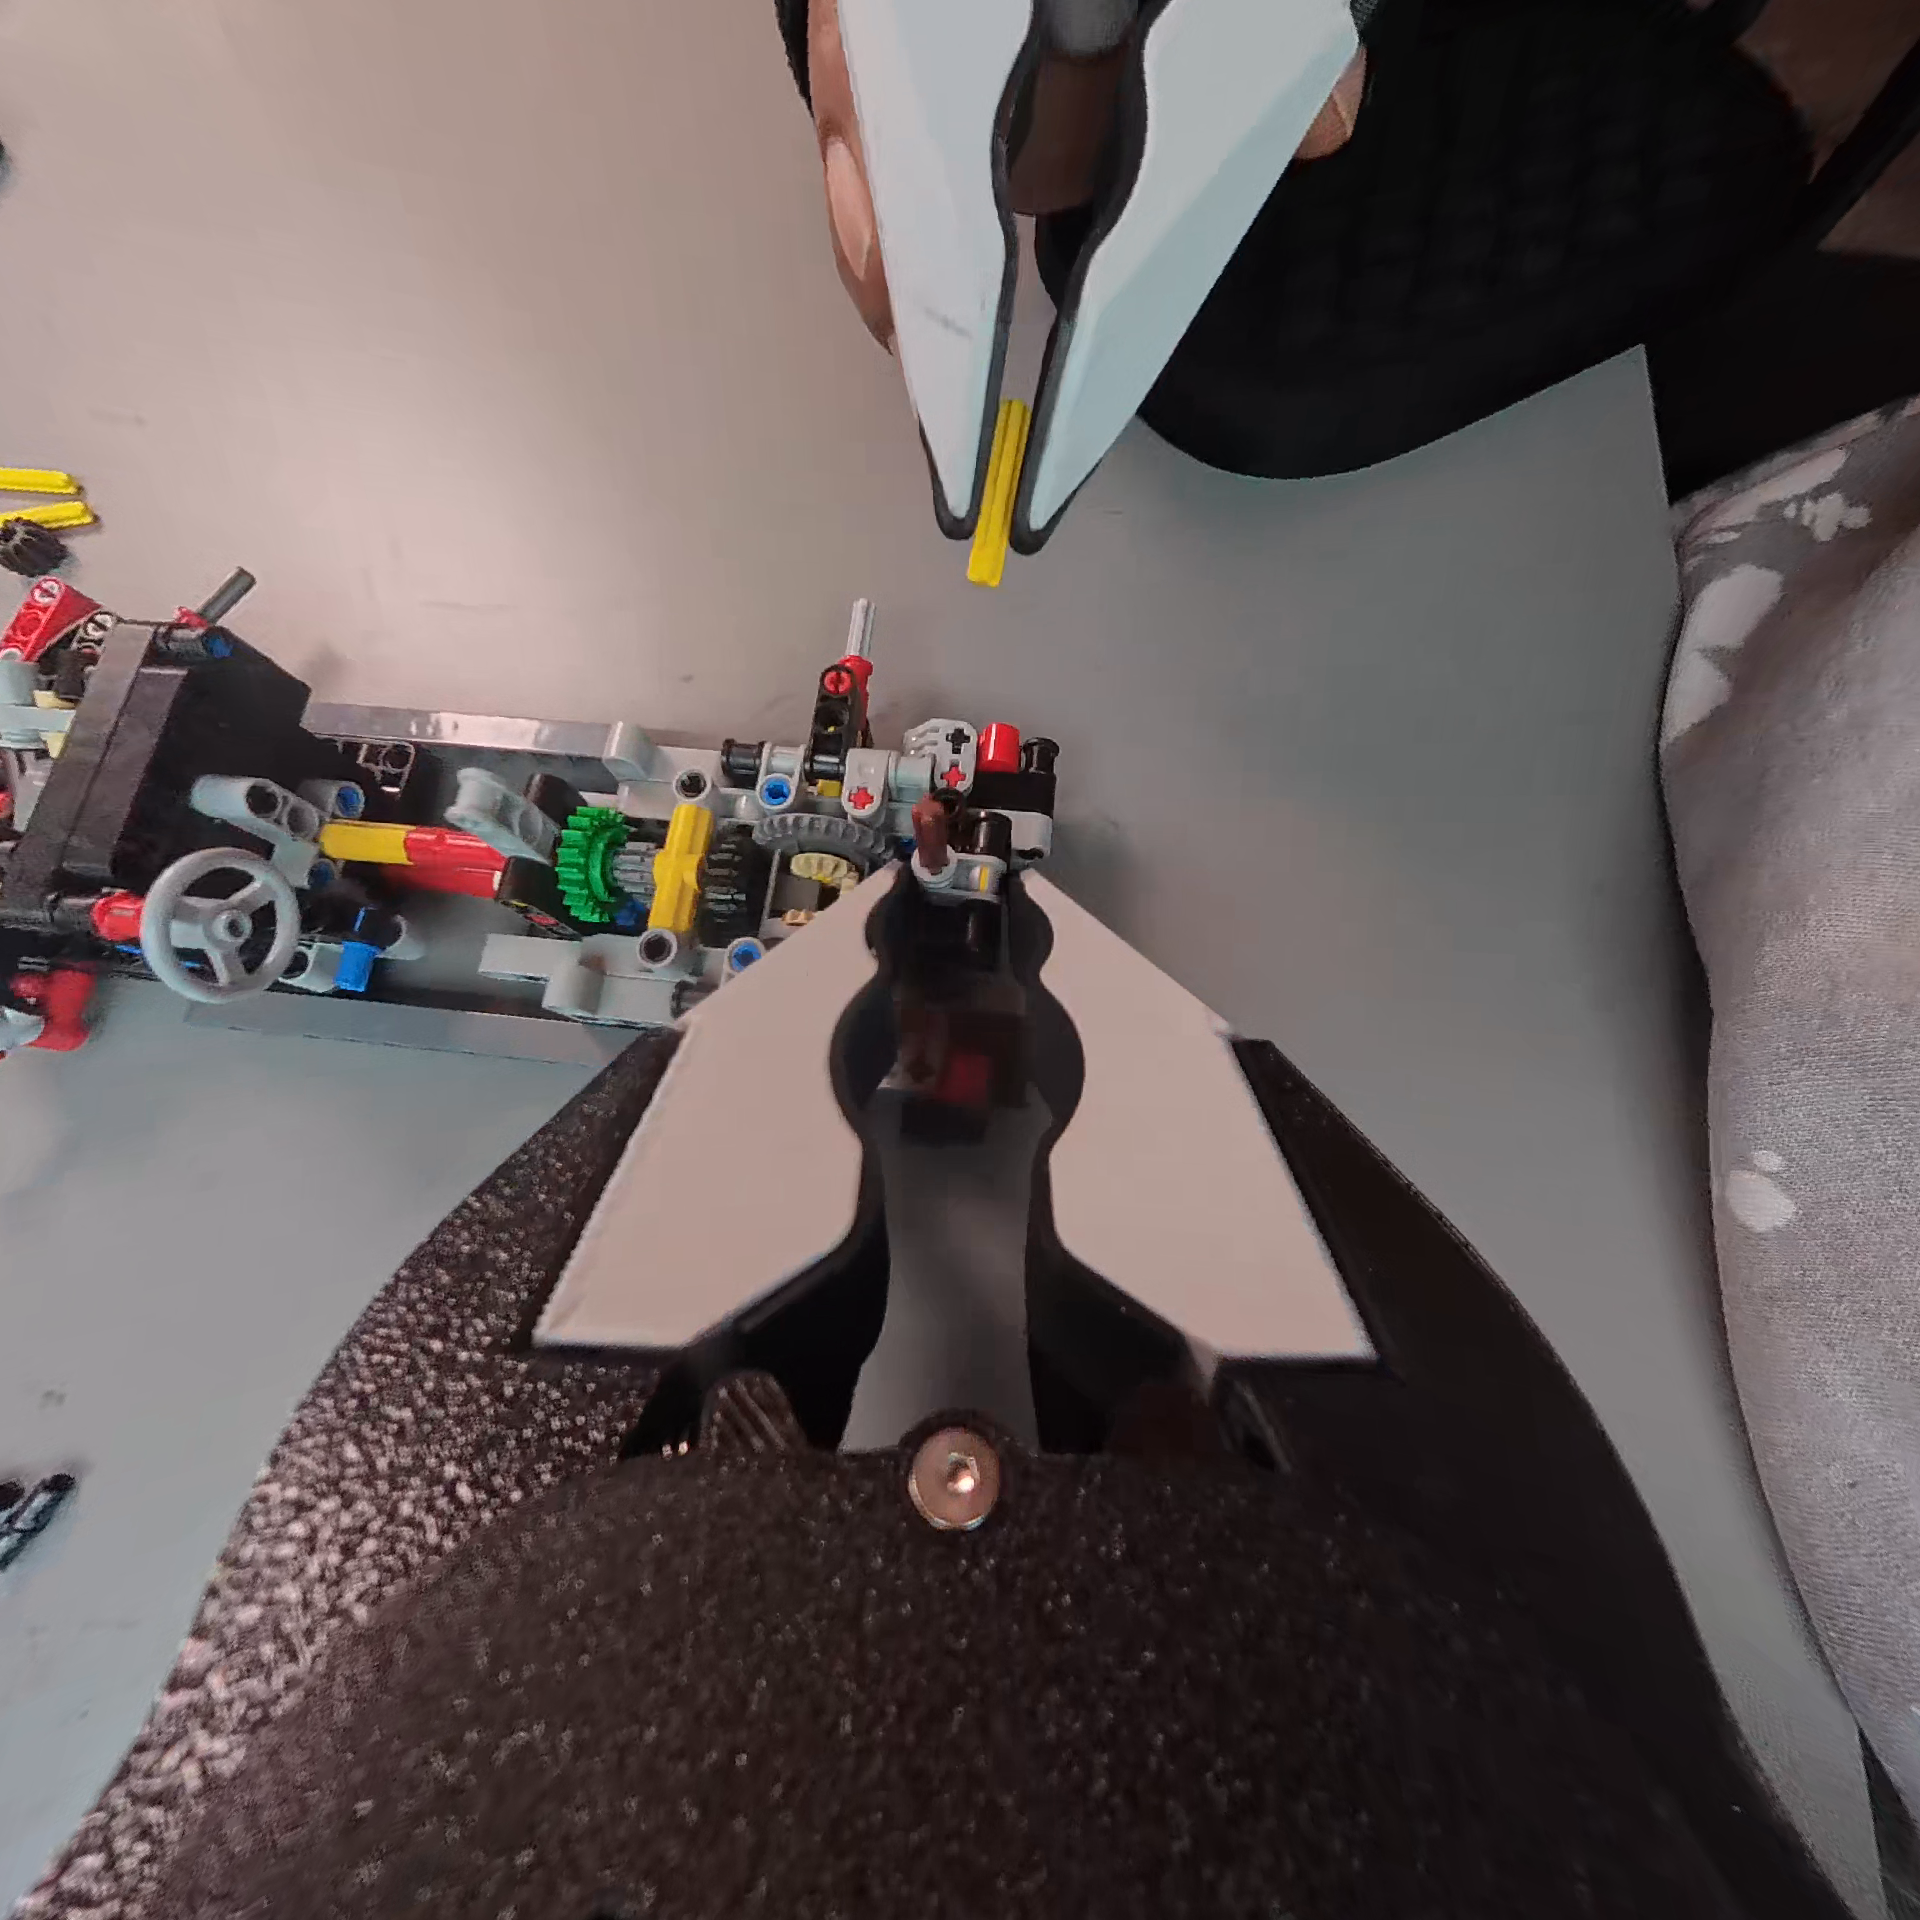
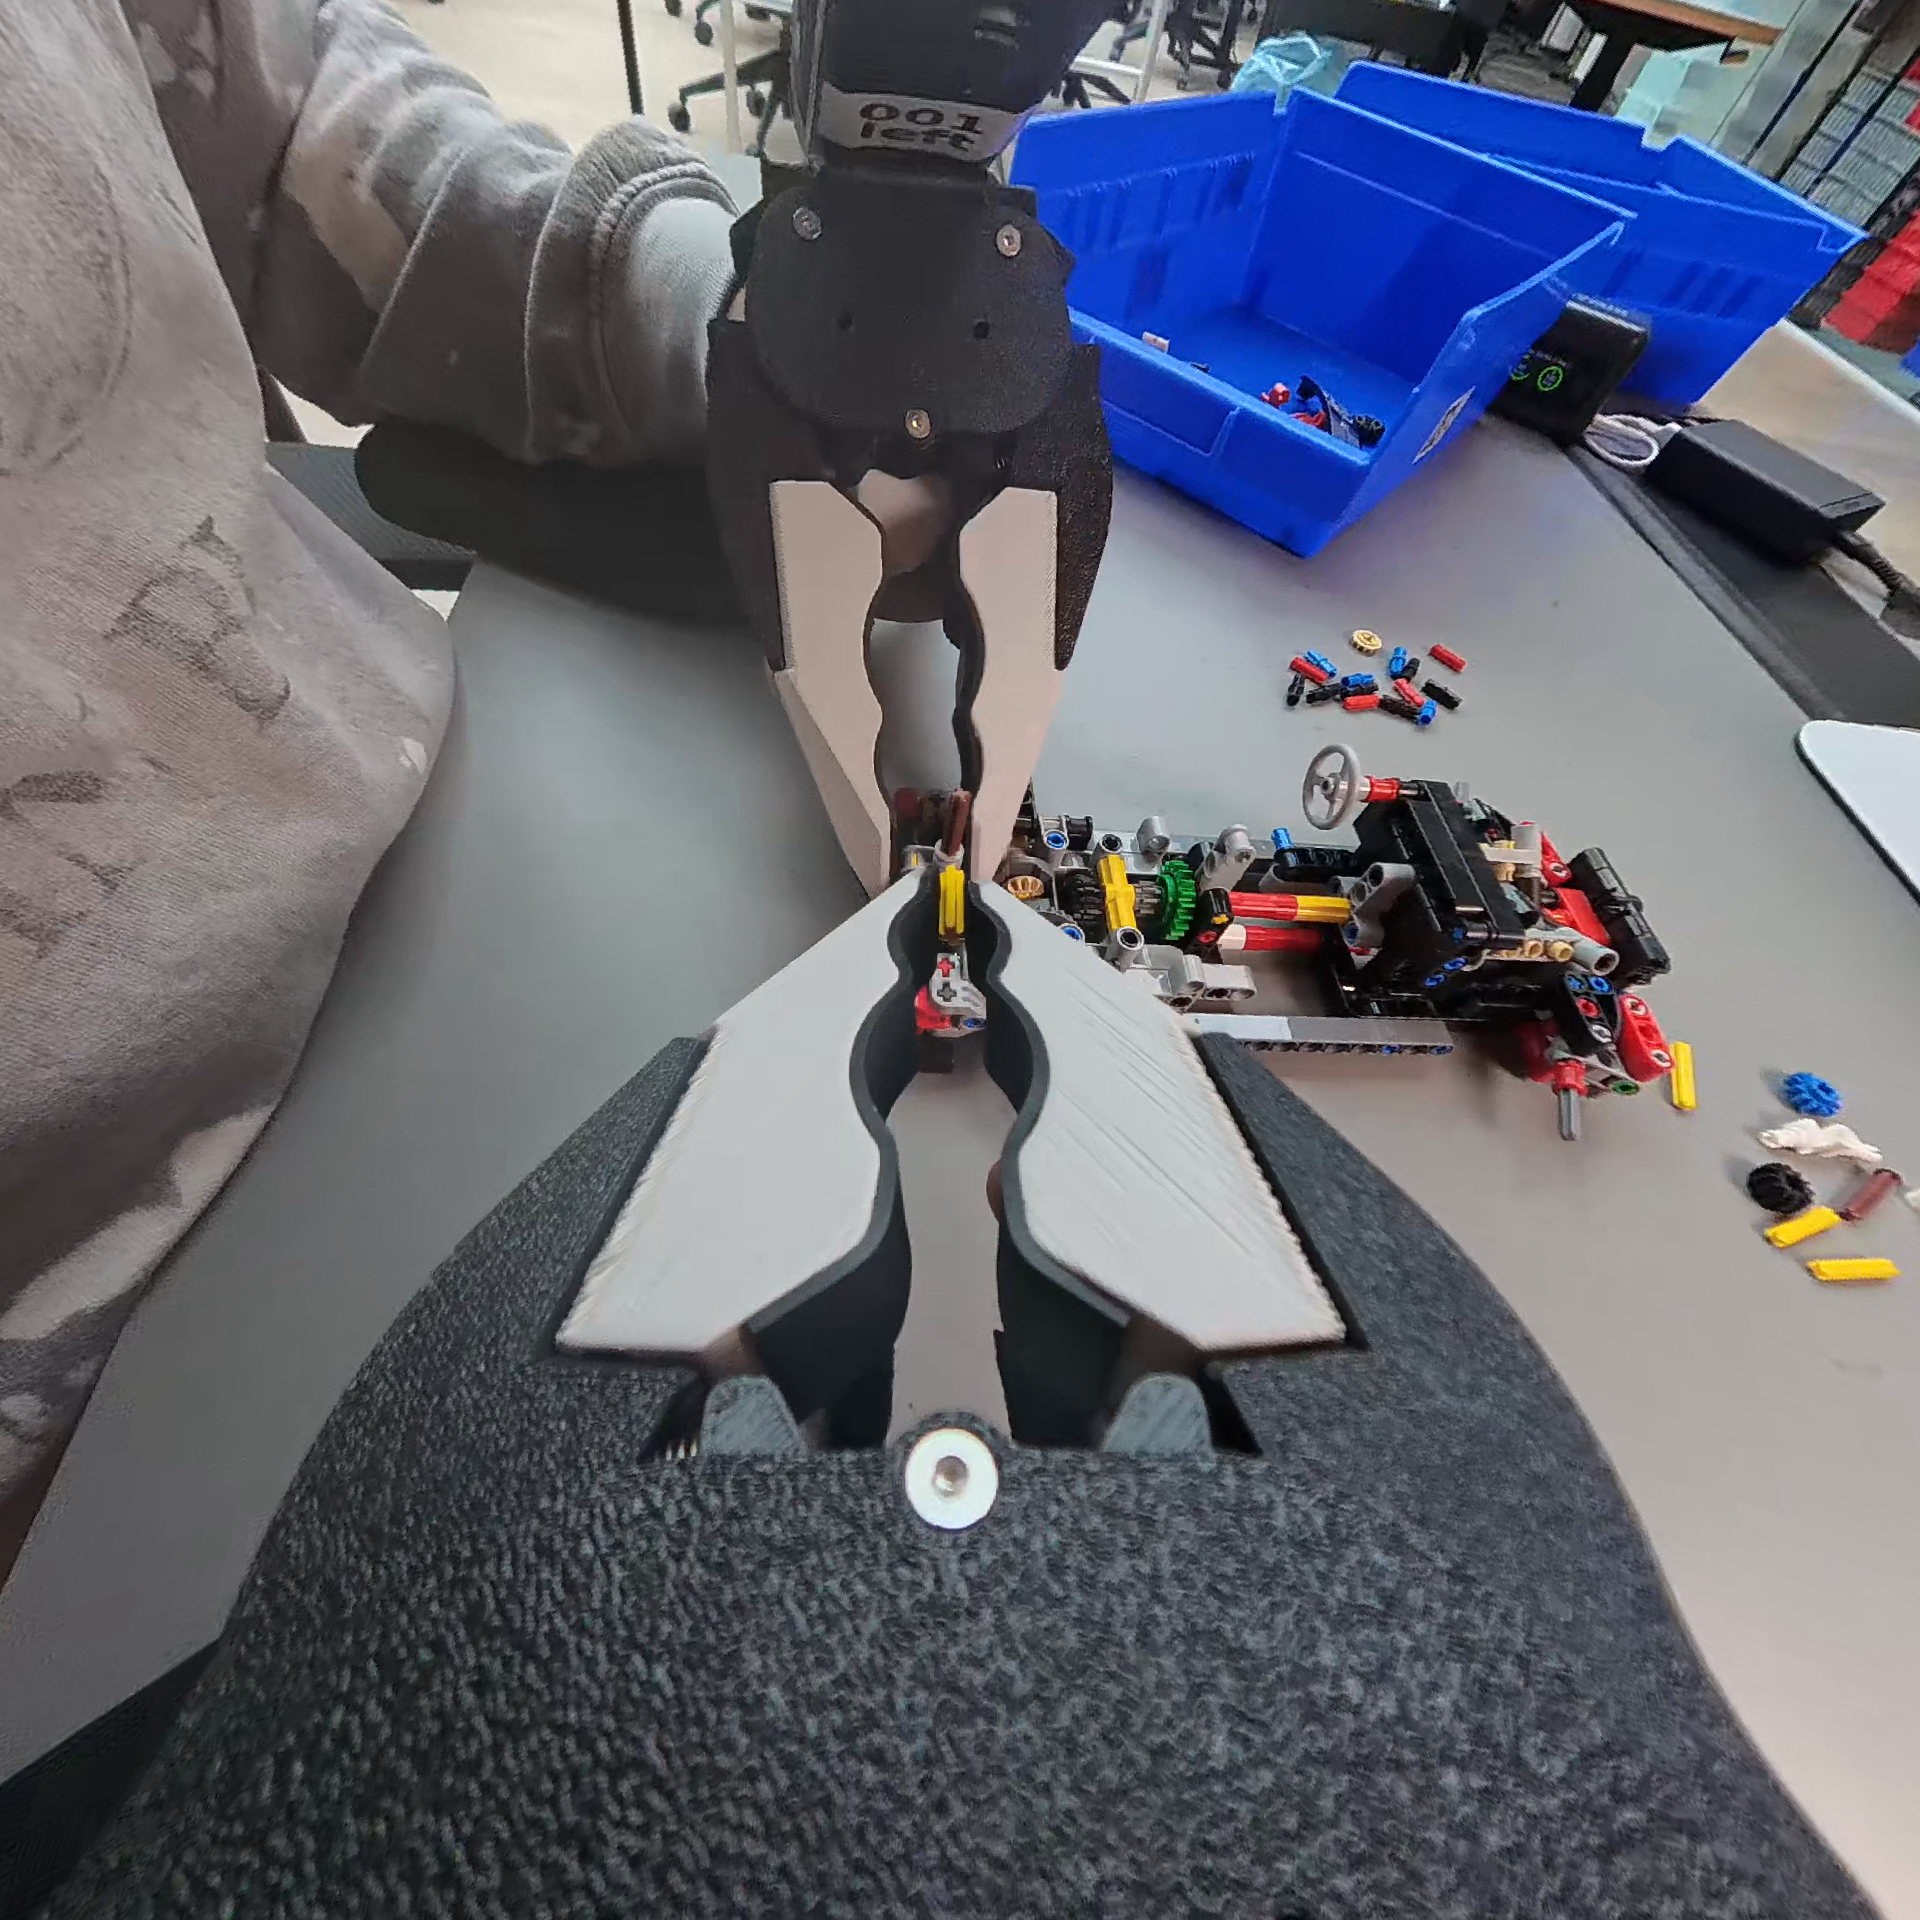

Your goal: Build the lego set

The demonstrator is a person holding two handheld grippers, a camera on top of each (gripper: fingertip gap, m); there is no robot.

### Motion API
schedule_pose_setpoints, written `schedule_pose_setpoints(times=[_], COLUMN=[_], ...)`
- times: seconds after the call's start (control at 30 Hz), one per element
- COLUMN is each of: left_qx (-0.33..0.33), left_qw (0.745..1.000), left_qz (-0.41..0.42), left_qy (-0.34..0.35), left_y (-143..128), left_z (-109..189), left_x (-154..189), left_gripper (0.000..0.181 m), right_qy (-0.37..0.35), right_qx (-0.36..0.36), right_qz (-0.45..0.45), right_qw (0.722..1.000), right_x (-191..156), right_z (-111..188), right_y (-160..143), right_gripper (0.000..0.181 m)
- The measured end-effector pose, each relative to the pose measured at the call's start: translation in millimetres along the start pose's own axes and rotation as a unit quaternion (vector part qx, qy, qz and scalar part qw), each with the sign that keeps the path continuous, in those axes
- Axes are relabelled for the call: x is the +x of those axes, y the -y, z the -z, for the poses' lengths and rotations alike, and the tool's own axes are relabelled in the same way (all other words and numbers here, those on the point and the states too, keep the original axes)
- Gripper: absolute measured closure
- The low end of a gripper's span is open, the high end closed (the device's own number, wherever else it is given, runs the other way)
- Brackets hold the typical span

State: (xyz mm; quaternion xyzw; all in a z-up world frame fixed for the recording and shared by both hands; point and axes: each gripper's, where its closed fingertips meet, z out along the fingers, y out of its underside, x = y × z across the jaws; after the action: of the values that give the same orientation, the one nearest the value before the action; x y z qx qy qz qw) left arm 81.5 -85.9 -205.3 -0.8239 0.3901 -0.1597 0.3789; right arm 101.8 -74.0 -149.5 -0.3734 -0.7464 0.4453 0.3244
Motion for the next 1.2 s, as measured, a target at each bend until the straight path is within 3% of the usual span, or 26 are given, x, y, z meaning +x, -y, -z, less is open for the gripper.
schedule_pose_setpoints(times=[0.13, 0.3, 0.43, 1.2], left_qx=[0.005, 0.128, 0.184, 0.208], left_qw=[1.0, 0.991, 0.982, 0.975], left_qz=[-0.018, 0.018, 0.026, 0.04], left_qy=[0.001, -0.024, -0.043, -0.068], left_y=[1.8, 36.5, 52.4, 58.4], left_z=[-0.5, 18.1, 29.7, 35.5], left_x=[0.4, 2.0, 5.5, 15.8], left_gripper=[0.167, 0.168, 0.168, 0.168], right_qy=[-0.002, 0.019, 0.024, 0.042], right_qx=[0.011, 0.028, 0.039, 0.011], right_qz=[-0.005, -0.018, -0.025, -0.005], right_qw=[1.0, 0.999, 0.999, 0.999], right_x=[1.6, -4.4, -1.3, -12.7], right_z=[3.7, 1.8, 5.4, 2.1], right_y=[1.8, 14.5, 28.6, 35.0], right_gripper=[0.18, 0.18, 0.18, 0.181])
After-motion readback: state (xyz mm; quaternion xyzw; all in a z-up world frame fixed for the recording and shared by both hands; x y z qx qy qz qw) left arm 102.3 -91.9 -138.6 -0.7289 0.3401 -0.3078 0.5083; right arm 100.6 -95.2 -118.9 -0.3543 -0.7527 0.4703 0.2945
